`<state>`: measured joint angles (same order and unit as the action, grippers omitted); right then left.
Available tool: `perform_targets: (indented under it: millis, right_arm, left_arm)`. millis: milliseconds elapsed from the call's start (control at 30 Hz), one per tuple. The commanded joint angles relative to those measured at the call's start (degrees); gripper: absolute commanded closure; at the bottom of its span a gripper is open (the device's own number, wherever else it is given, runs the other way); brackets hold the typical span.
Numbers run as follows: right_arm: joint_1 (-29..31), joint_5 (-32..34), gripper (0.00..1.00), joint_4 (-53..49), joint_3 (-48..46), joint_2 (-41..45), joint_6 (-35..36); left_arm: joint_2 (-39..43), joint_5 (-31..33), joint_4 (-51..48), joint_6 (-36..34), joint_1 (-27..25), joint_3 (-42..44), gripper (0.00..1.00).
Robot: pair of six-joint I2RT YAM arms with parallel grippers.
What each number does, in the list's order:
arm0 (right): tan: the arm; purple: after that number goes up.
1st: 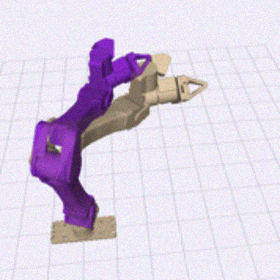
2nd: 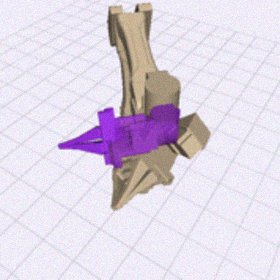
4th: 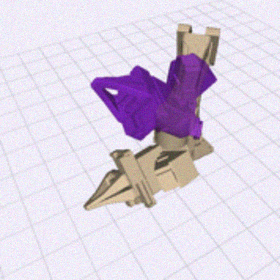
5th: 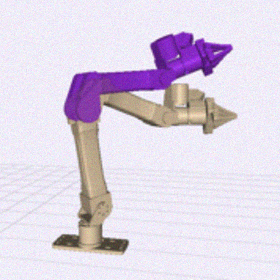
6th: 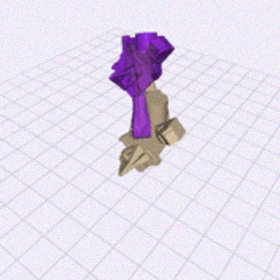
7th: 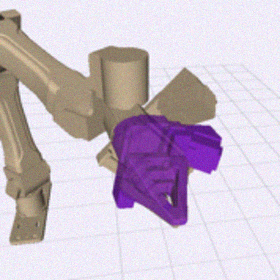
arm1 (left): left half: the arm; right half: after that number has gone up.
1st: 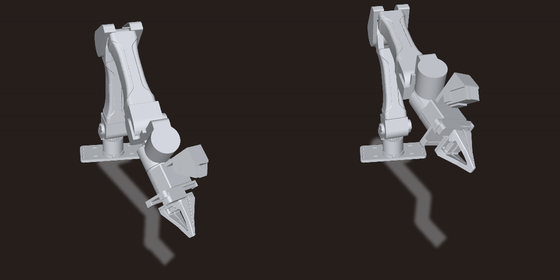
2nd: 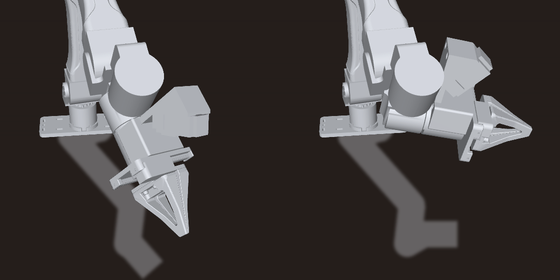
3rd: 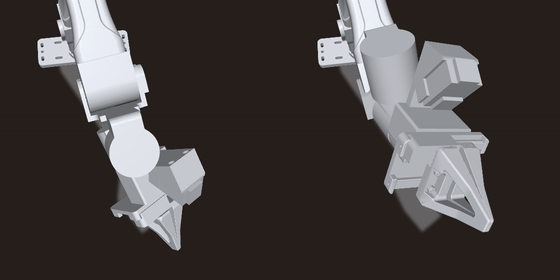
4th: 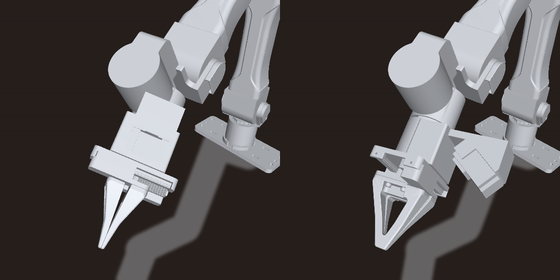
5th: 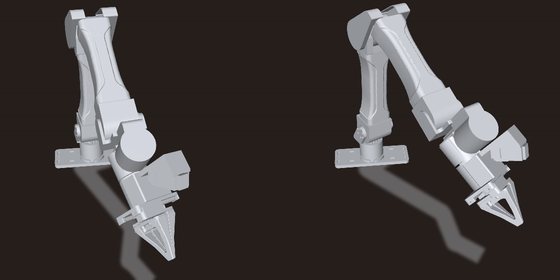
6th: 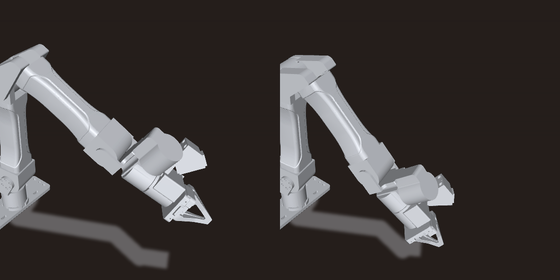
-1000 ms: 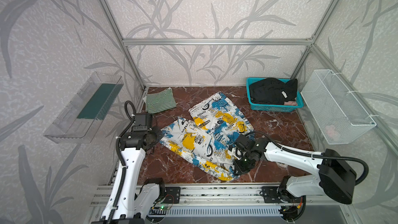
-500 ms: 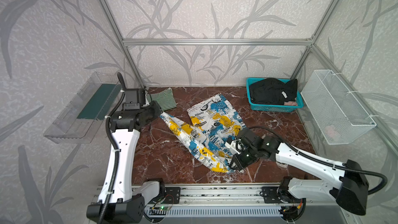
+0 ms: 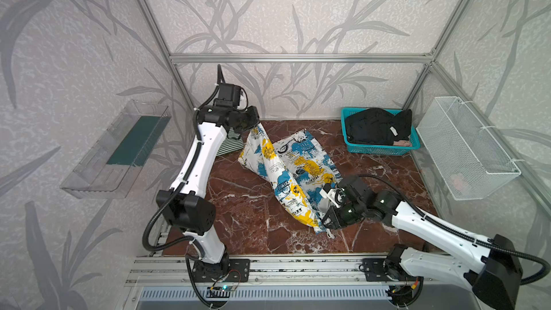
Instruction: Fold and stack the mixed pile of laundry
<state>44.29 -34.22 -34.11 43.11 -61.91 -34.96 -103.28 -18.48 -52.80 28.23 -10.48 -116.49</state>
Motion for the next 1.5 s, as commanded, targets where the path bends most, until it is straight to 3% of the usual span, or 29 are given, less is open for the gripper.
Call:
perform_targets:
  millis: [0,200,267,500,733,933,967,1033,1167,1333,1467]
  right_arm:
    - [-2.71,-3.56,1.00,-1.79,-3.29,3.42,-4.34]
    - [-9.54,-1.06,0.97,1.61,-7.97,10.46,-9.64]
    - [-12.70,-1.16,0.97,1.76,-9.15,11.05,-10.04]
    - [-21.35,-1.05,0.98,6.63,-13.40,11.30,-12.53]
    - [-25.76,-0.65,0.98,8.42,-16.10,12.36,-14.01]
    - [-28.27,5.22,0.98,10.34,-18.28,12.96,-16.70]
    - [-28.46,6.83,0.98,10.00,-18.53,13.16,-16.88]
    - [-28.64,10.12,0.93,8.91,-18.94,14.03,-17.01]
    - [-28.63,17.63,0.71,3.46,-17.65,17.97,-15.30]
    - [-28.65,27.98,0.45,-6.47,-11.66,23.01,-8.81]
    - [-28.62,29.72,0.34,-8.48,-7.71,20.55,-2.64]
  left_arm:
    - [-6.75,3.92,1.85,-2.08,-1.19,-9.85,1.00]
    - [-26.16,3.70,-4.43,-3.75,-4.55,-33.49,1.00]
    - [-31.25,2.89,-3.54,-3.24,-5.15,-37.83,1.00]
    - [-39.20,0.23,9.47,0.42,-6.48,-36.55,1.00]
    - [-40.09,1.86,17.47,2.36,-6.66,-35.98,1.00]
    - [-44.00,-0.28,28.02,5.61,-7.29,-34.95,1.00]
    - [-45.81,-0.46,27.58,5.56,-7.72,-36.49,0.94]
    - [-48.48,-0.17,25.36,4.45,-8.39,-39.02,0.65]
    - [-46.21,1.40,24.79,2.66,-8.59,-33.63,0.43]
    - [-37.20,6.85,20.51,-2.71,-8.03,-25.32,0.38]
    - [-29.70,12.72,11.32,-7.20,-6.82,-18.19,0.36]
